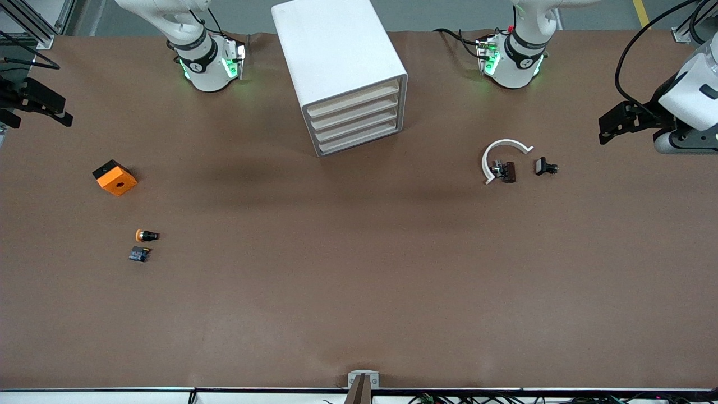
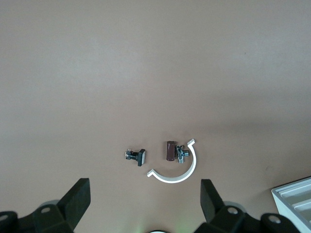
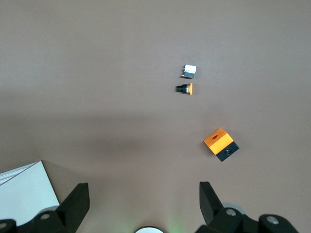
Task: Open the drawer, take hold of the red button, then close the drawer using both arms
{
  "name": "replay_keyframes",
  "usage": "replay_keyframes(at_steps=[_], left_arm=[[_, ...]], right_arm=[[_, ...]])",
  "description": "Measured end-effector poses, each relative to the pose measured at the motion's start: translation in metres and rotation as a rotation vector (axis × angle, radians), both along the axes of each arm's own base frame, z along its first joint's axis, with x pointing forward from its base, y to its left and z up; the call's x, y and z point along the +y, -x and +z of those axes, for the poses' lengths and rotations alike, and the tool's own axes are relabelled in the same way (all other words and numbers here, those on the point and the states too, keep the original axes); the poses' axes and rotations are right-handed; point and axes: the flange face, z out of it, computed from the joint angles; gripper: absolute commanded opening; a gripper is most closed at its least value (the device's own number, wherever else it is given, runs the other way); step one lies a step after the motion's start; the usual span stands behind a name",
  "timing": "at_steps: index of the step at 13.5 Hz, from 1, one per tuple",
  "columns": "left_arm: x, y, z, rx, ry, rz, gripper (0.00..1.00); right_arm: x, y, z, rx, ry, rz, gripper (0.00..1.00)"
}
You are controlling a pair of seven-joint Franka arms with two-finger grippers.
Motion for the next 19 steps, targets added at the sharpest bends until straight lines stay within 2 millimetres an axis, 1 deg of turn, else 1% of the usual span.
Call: replay_keyframes(at_steps=[2, 3, 5, 8, 9, 10, 12, 14, 17, 19], left_arm=[[0.0, -0.005, -0.014, 0.029, -0.001, 0.0, 1.0], [-0.001, -0.01, -0.025, 0.052, -0.001, -0.001, 1.0], [-0.003, -0.022, -0.056, 0.106, 0.0, -0.005, 1.0], [-0.015, -0.044, -0.112, 0.18, 0.005, -0.026, 1.0], [-0.024, -0.052, -0.136, 0.2, 0.008, -0.04, 1.0], [-0.031, -0.058, -0.154, 0.209, 0.01, -0.052, 1.0], [-0.049, -0.064, -0.188, 0.229, 0.012, -0.078, 1.0], [-0.072, -0.069, -0.216, 0.241, 0.007, -0.075, 1.0], [-0.11, -0.07, -0.249, 0.242, -0.009, -0.034, 1.0], [-0.124, -0.07, -0.26, 0.241, -0.018, -0.008, 1.0]], right_arm=[[-0.001, 0.0, 0.0, 0.0, 0.0, -0.002, 1.0], [-0.001, 0.0, 0.0, 0.001, 0.0, -0.002, 1.0], [-0.001, 0.0, 0.0, 0.001, 0.0, -0.003, 1.0], [-0.004, 0.001, 0.0, 0.0, 0.0, -0.012, 1.0], [-0.007, 0.001, 0.0, 0.0, -0.001, -0.019, 1.0], [-0.01, 0.001, 0.0, 0.0, -0.001, -0.03, 1.0], [-0.017, 0.003, 0.001, 0.004, -0.002, -0.048, 1.0], [-0.018, 0.005, 0.001, 0.012, -0.002, -0.063, 1.0], [-0.01, 0.008, 0.002, 0.025, -0.001, -0.098, 1.0], [-0.003, 0.008, 0.002, 0.025, 0.0, -0.094, 1.0]])
